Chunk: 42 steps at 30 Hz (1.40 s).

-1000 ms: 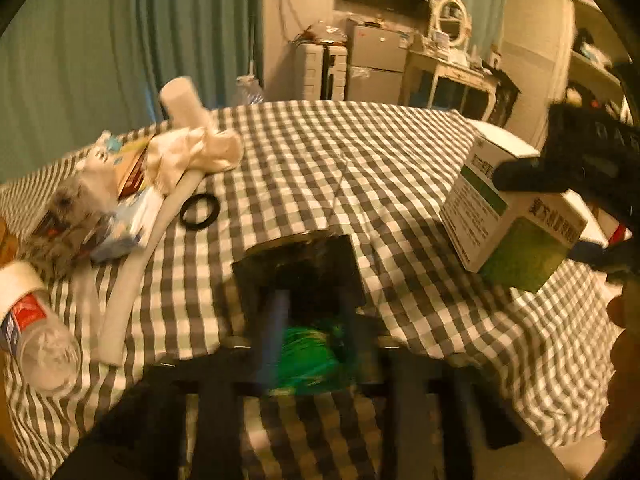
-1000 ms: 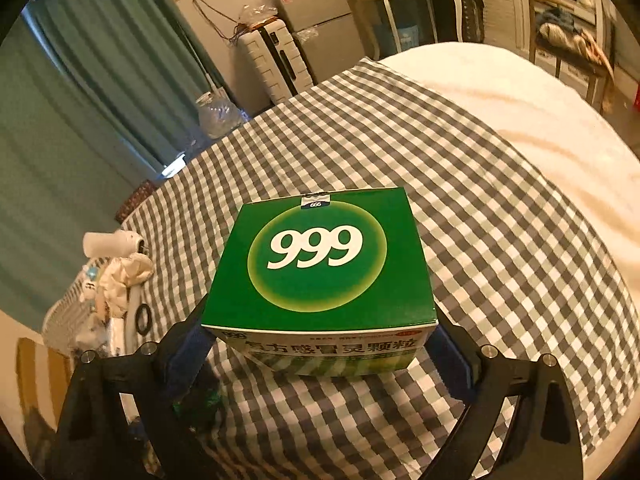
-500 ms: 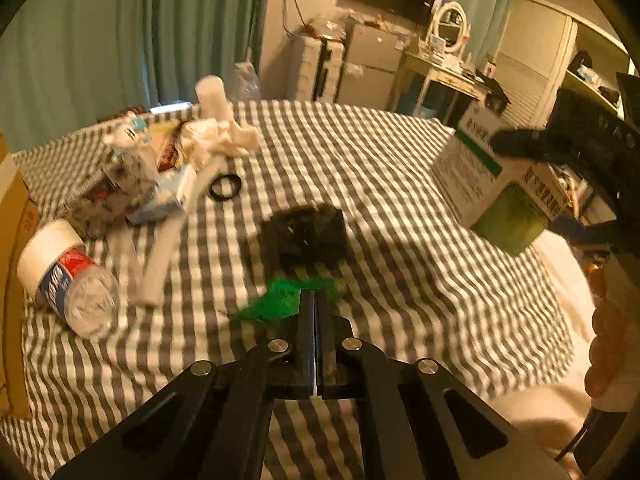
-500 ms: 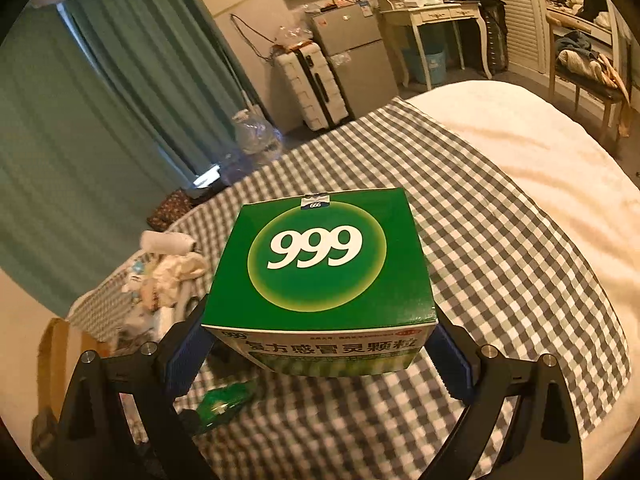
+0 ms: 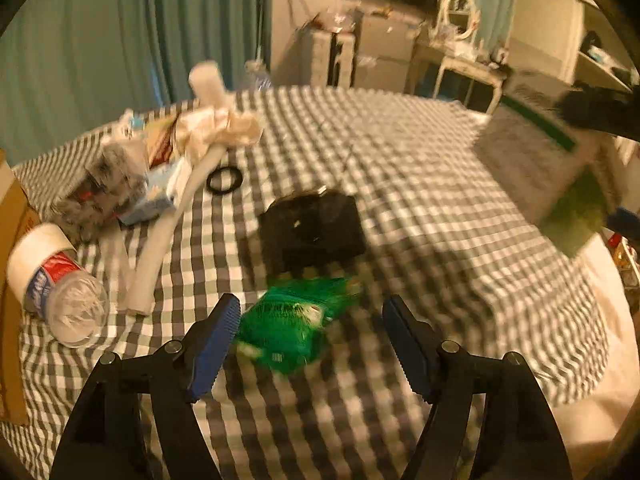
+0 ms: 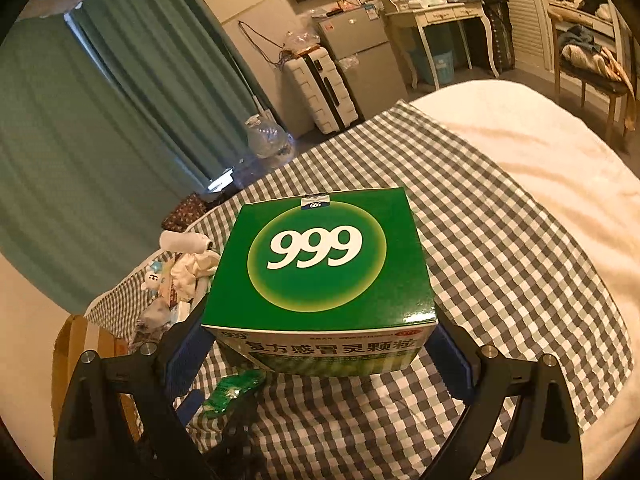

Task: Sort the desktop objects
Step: 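Grasp the green sachet with the left gripper while the right holds the green medicine box, then carry the sachet and green medicine box to the cardboard box and release both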

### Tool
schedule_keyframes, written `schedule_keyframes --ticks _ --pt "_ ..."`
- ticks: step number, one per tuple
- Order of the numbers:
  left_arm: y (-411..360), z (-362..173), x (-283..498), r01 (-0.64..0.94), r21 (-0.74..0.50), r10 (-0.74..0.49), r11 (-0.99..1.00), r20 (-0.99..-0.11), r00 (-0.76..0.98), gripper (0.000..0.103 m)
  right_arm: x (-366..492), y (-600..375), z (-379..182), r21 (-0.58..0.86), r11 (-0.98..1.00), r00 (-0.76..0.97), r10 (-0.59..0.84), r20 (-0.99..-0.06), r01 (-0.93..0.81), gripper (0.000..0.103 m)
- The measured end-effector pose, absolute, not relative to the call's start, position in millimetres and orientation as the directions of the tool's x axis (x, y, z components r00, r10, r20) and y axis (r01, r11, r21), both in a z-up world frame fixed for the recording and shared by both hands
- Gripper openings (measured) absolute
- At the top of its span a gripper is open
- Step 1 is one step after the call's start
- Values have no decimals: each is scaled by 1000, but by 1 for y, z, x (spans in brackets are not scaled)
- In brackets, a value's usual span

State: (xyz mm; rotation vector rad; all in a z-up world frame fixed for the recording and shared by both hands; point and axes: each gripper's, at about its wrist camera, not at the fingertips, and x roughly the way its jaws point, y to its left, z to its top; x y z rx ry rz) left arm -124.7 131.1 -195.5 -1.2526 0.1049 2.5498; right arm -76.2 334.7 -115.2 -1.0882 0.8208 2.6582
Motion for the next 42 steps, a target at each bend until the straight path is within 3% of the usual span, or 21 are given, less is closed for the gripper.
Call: schedule_keyframes --ticks 3,4,5,15,25,34,42 --pt "122 -210 -138 -254 -99 228 -962 -802 -552 65 -81 339 -126 442 -829 -711 -79 -699 -343 97" --pt "118 -213 -140 -240 -117 233 -964 -807 -542 57 -82 340 -128 444 -826 -707 -81 -703 -347 96" --pt "116 -215 -139 -233 -131 240 -964 -808 -539 35 -83 341 -131 443 -825 -702 -82 -708 -351 96" --pt "100 -183 -114 -253 -152 275 -955 -768 -578 32 -82 324 -112 412 -857 -711 -79 -698 -309 96" --pt "55 -67 -101 -205 -176 270 -963 -656 -705 32 -59 259 -43 382 -911 -768 -133 -626 -153 96" --pt "-31 20 -99 -164 -152 223 -975 -605 -764 32 -52 168 25 382 -921 -784 -290 -549 73 96" --pt "-146 57 -111 -63 -118 122 -991 -608 -785 32 -86 64 46 456 -849 -696 -497 -517 268 96"
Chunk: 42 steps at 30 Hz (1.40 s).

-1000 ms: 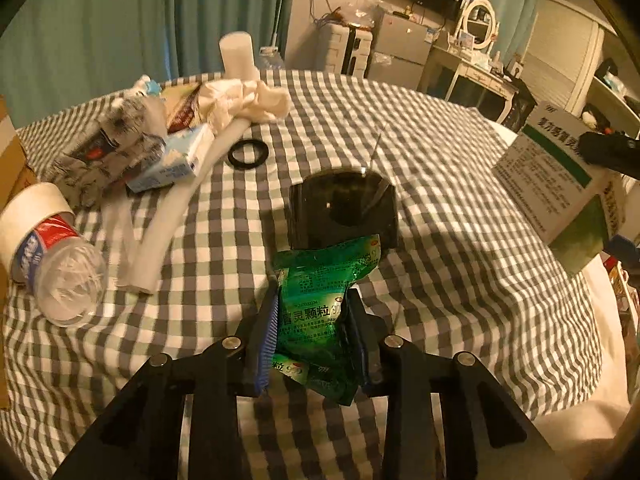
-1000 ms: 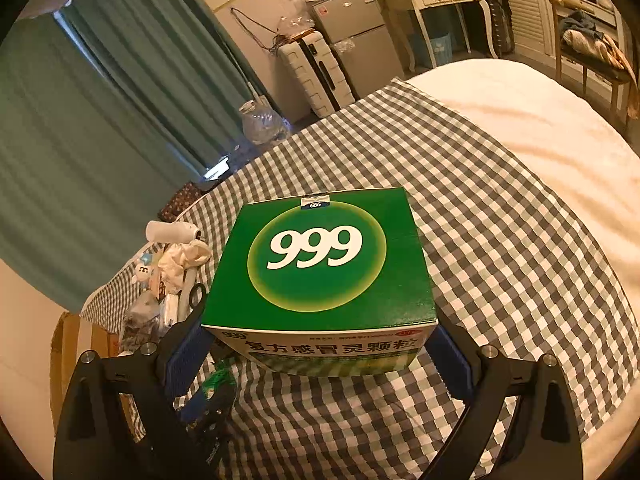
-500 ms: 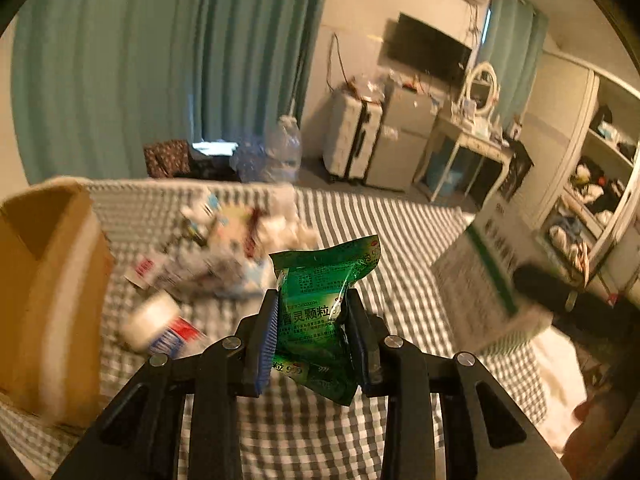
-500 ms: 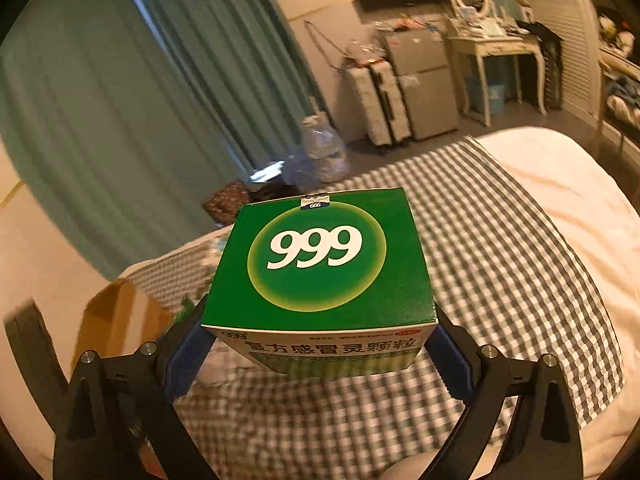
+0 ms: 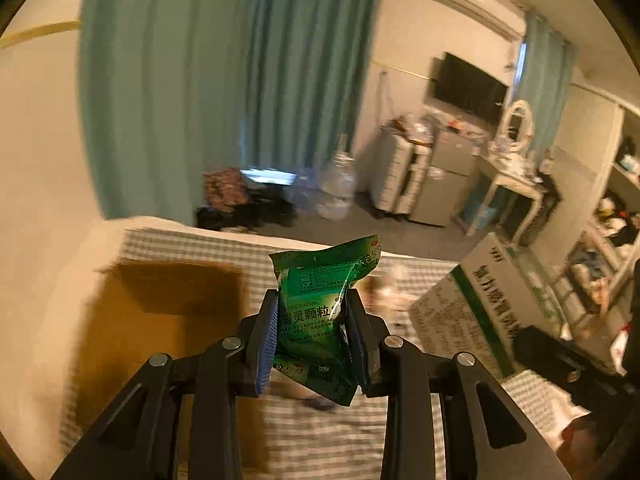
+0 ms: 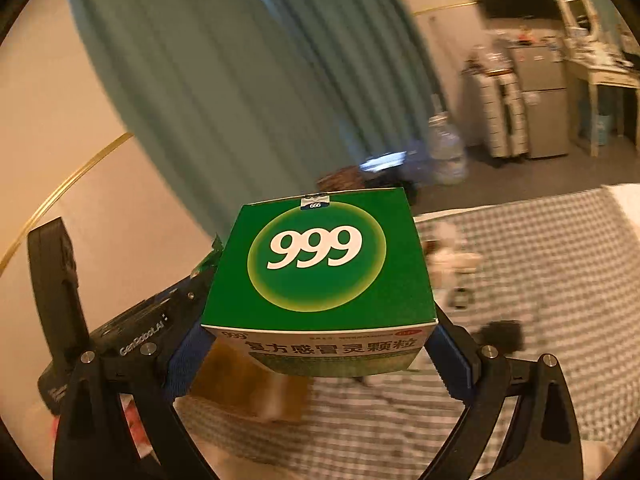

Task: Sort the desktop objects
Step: 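Carry the sachet and green medicine box to the cardboard box and release both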

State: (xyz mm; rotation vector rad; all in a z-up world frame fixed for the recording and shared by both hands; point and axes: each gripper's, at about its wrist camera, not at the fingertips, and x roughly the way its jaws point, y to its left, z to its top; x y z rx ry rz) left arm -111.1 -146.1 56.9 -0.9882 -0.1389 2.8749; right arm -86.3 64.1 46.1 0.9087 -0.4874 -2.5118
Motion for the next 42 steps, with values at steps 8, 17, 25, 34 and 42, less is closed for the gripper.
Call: schedule_keyframes --ticks 8,17,25,34,42 --pt "-240 14 -114 70 -139 37 -988 -646 -762 32 -125 -32 20 477 -800 -570 -596 -566 363 96" --pt "-268 -64 -117 101 -95 0 -990 -725 -689 33 -168 -93 -19 463 -814 -507 -581 -637 350 96" --pt "-273 -68 -105 193 -40 -113 -980 -688 -717 103 -181 -110 -16 498 -812 -517 -580 -630 304 100" --pt "-258 -42 -86 192 -23 -128 -981 -670 -732 103 -155 -75 30 474 -812 -599 -575 -557 339 100" --pt "-193 -15 -59 113 -54 -52 -992 -644 -763 103 -110 21 42 379 -886 -708 -446 -547 266 100"
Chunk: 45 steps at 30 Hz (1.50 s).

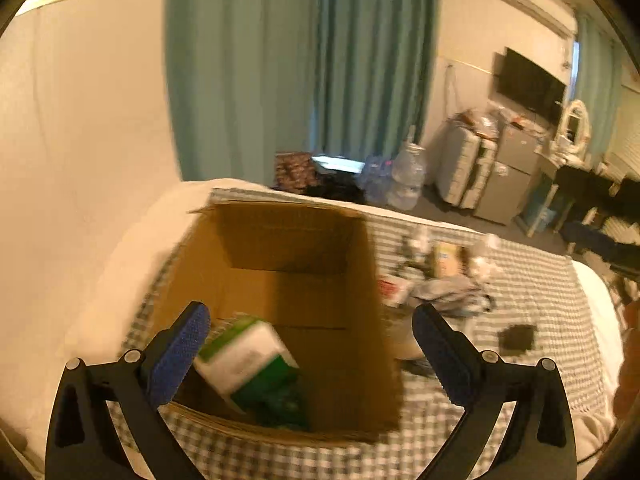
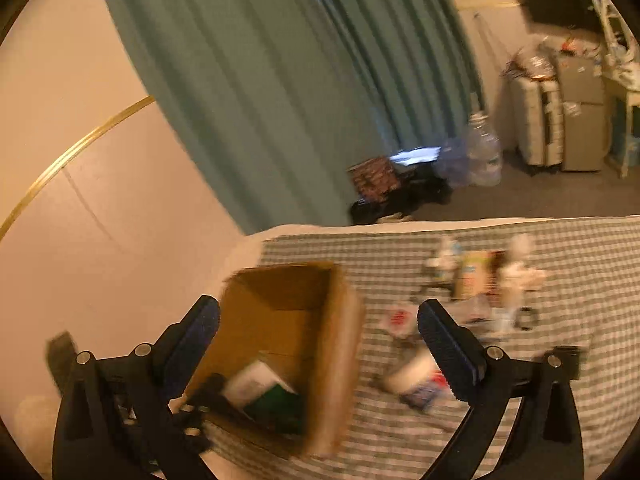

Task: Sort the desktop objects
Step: 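Carry the sachet and green medicine box to the cardboard box and release both, then grasp the clear swab jar with the left gripper while the right grasps the black cup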

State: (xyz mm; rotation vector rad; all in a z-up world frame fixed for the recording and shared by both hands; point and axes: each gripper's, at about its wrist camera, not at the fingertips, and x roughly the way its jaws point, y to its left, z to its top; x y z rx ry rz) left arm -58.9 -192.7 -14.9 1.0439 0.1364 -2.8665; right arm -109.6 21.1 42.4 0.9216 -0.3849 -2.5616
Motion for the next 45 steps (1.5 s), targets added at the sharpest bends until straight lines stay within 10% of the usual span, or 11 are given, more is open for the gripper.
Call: schedule_keyframes --ticks 20,45 --pt "5 -138 -104 20 -130 82 -991 -733 -675 103 -117 209 -119 267 -962 -680 -162 -715 -51 100" --pt "-49 -215 -153 318 -243 -21 -917 -764 -645 103 -194 199 -210 145 -983 -528 -63 -847 -115 91"
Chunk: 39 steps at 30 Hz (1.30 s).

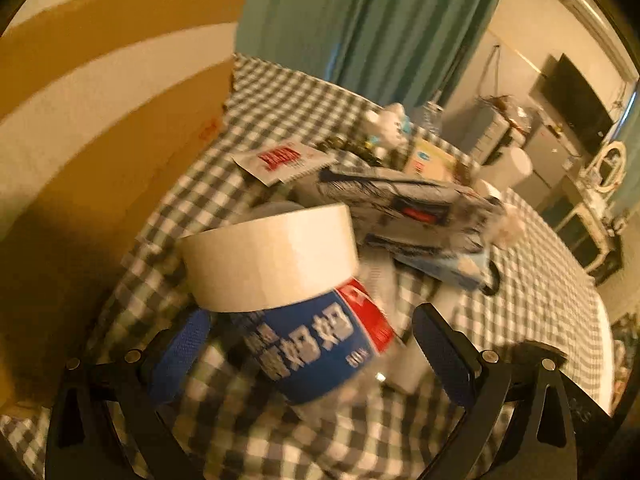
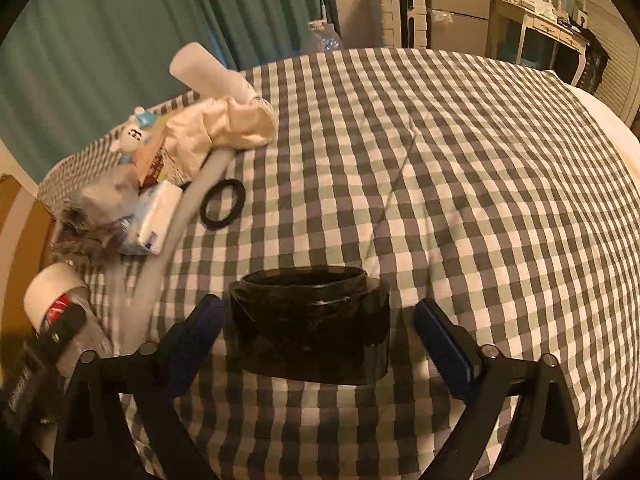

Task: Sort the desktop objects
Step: 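Grasp the clear swab jar with the left gripper while the right grasps the black cup, then lift the swab jar and black cup and drop both into the cardboard box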

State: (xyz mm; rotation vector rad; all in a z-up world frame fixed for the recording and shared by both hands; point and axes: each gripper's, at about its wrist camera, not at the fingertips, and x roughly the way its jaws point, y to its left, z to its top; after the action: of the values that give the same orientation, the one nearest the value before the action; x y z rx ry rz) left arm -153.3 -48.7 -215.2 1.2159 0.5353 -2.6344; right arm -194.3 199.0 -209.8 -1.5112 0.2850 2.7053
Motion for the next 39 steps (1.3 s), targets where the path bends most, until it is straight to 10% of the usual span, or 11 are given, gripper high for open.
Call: schedule_keyframes --ticks 4,16,39 --pt "-54 -220 -155 314 -282 22 -907 -774 -632 86 -192 200 -211 160 -982 -519 -84 -850 -103 74" --pt "-61 -210 -138 311 -303 64 -901 -801 -596 68 -171 204 -200 147 -985 -519 -81 -851 -87 73" --pt "-37 -224 -107 304 -129 -31 -944 -883 -469 63 -140 205 -177 224 -970 -537 -138 -832 -98 73"
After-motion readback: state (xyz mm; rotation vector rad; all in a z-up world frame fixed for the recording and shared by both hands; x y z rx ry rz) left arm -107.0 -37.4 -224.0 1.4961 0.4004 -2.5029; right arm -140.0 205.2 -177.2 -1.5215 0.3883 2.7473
